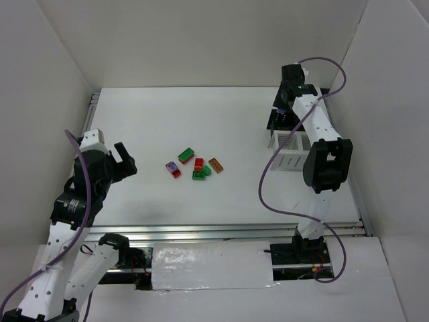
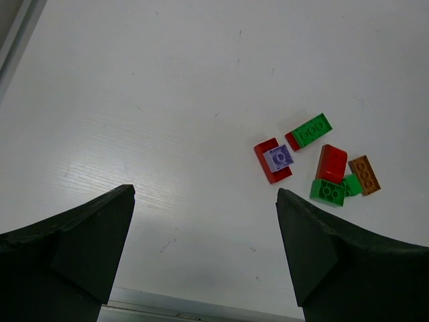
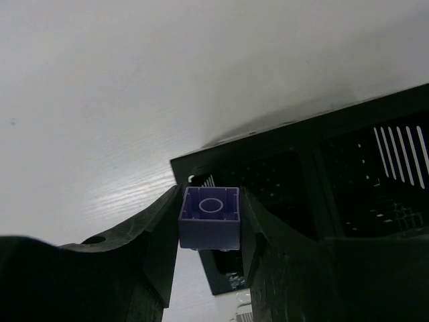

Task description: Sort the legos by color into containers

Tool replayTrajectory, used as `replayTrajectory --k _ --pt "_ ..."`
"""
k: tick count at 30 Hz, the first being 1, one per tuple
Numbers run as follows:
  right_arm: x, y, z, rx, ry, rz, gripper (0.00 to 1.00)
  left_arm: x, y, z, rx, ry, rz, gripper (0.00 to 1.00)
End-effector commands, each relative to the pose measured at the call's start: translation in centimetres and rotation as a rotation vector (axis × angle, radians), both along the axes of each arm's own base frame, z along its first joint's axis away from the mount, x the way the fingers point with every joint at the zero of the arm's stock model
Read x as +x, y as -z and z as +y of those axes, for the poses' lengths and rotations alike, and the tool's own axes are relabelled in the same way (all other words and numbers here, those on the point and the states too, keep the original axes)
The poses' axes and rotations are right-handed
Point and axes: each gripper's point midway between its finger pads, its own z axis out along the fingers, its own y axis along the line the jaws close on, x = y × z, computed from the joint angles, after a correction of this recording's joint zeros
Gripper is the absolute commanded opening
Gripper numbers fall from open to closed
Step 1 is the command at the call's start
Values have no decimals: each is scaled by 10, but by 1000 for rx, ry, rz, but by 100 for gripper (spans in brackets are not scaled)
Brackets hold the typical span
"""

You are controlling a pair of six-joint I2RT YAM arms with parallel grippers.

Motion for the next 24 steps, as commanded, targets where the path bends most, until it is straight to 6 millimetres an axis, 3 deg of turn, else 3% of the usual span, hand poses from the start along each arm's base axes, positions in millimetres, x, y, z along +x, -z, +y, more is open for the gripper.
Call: replayTrajectory --k 1,5,7,8,9,10,13,14,17,20,21,22,24 --pt "-2 -3 -14 -33 55 19 9 6 -8 -3 10 27 -42 100" --pt "-7 0 -21 -56 78 28 14 6 -8 -4 10 30 -42 100" --pt "-8 -1 -21 -58 77 27 24 7 -7 -4 12 29 -37 100" --pt "-9 -4 -20 -55 72 21 31 7 -6 -4 13 31 -34 99" --pt "-11 -5 -19 -50 71 19 64 7 -5 -4 13 32 -31 100" --pt "-12 -6 -20 -49 73 17 75 7 -6 -4 13 31 -32 99" --pt "-17 -14 -19 -41 69 2 90 7 -5 -4 14 31 -28 100" --pt "-18 -20 -19 -40 69 -8 100 8 -4 -4 14 32 -26 100" --pt "-24 -24 -12 -32 59 -4 100 9 -4 -4 15 31 -23 100" --pt "-35 -42 27 -46 -24 -46 100 9 -3 -3 17 23 -17 100" --pt "-42 -57 41 -50 -56 -83 100 10 -3 -3 17 19 -19 100" --pt "-52 -55 73 -60 -124 -83 100 9 -2 0 22 6 -13 99" --pt "-64 -62 112 -36 -223 -111 100 10 -2 2 24 -13 -7 100"
